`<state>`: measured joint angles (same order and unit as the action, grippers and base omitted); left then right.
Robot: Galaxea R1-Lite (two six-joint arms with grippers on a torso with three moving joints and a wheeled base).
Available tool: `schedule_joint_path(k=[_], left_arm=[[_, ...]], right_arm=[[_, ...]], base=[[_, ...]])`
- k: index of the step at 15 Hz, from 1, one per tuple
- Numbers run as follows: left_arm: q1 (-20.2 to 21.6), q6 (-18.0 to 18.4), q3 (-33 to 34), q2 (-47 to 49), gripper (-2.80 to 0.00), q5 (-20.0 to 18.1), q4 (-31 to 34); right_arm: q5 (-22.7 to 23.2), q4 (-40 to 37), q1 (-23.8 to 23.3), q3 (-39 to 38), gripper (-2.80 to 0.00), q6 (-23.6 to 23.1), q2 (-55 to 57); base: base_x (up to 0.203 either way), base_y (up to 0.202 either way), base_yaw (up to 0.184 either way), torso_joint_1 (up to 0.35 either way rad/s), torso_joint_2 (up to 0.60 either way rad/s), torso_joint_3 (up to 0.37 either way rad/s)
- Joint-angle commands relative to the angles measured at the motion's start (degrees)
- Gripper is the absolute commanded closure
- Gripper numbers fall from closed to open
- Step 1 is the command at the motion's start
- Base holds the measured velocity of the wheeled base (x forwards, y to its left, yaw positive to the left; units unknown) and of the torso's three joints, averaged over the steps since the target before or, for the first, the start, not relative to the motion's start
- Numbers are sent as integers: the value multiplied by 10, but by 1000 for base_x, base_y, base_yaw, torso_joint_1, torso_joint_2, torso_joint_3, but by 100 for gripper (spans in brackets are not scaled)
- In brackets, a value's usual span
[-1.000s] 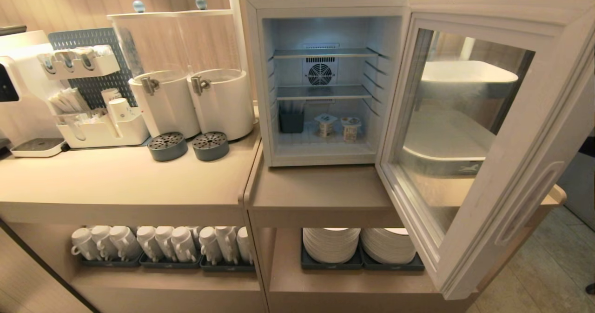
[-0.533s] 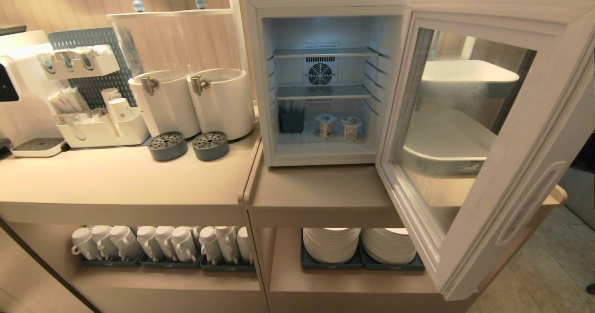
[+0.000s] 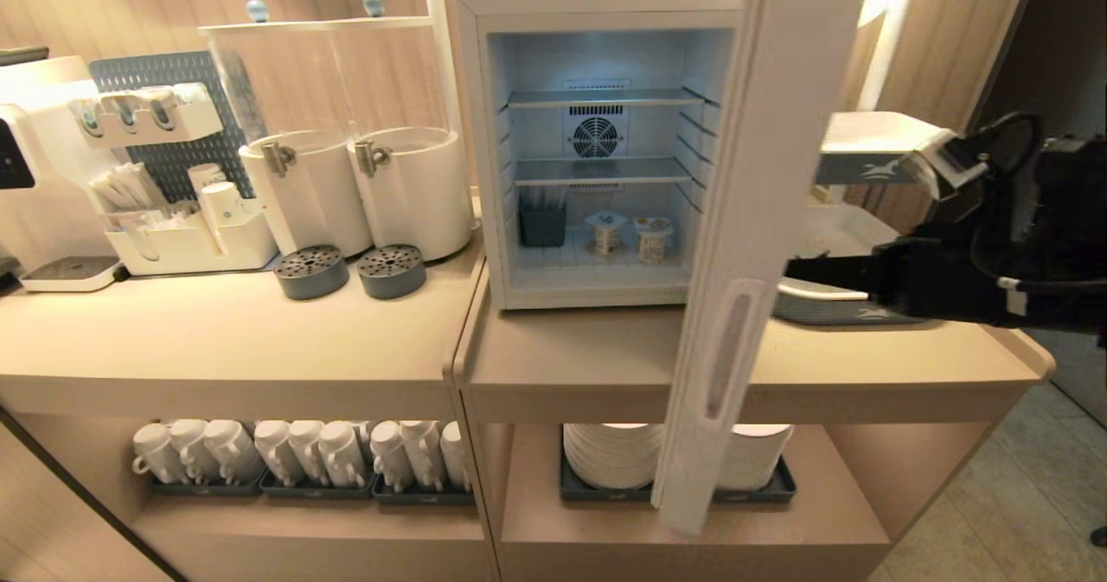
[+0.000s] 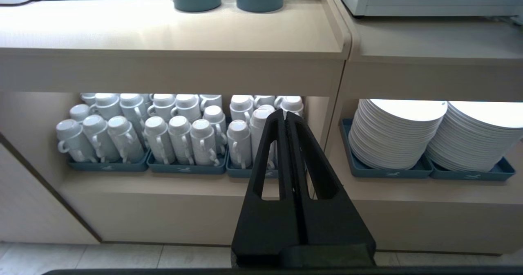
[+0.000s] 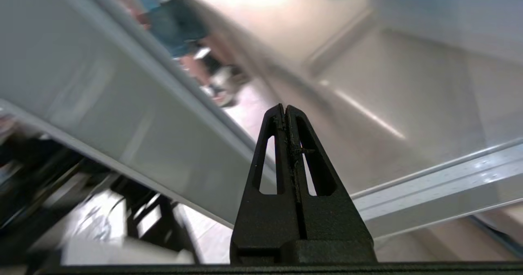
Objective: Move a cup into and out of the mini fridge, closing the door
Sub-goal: Close the freezer door
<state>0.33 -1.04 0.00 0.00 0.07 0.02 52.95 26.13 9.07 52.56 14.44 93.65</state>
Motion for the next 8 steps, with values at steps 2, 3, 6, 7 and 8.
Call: schedule_joint_path(k=[2,3,6,7,8], left_arm=[[0,0,2,1,0,0,0],[0,0,2,1,0,0,0],[0,-1,2,1,0,0,0],[0,0,2,1,0,0,0],[0,-1,2,1,0,0,0]], right_arm=[[-294,-20,109,110,0,18,73],[-360,-38,132,161,0,17,104],[-508,-98,175,308,0,-17,187],[-543,-115,184,357,0,-36,215],[-567,-131,191,400,0,-51,241]], base=[[0,0,0,0,0,0],[0,0,0,0,0,0],[0,0,0,0,0,0],[0,0,0,0,0,0],[0,0,0,0,0,0]])
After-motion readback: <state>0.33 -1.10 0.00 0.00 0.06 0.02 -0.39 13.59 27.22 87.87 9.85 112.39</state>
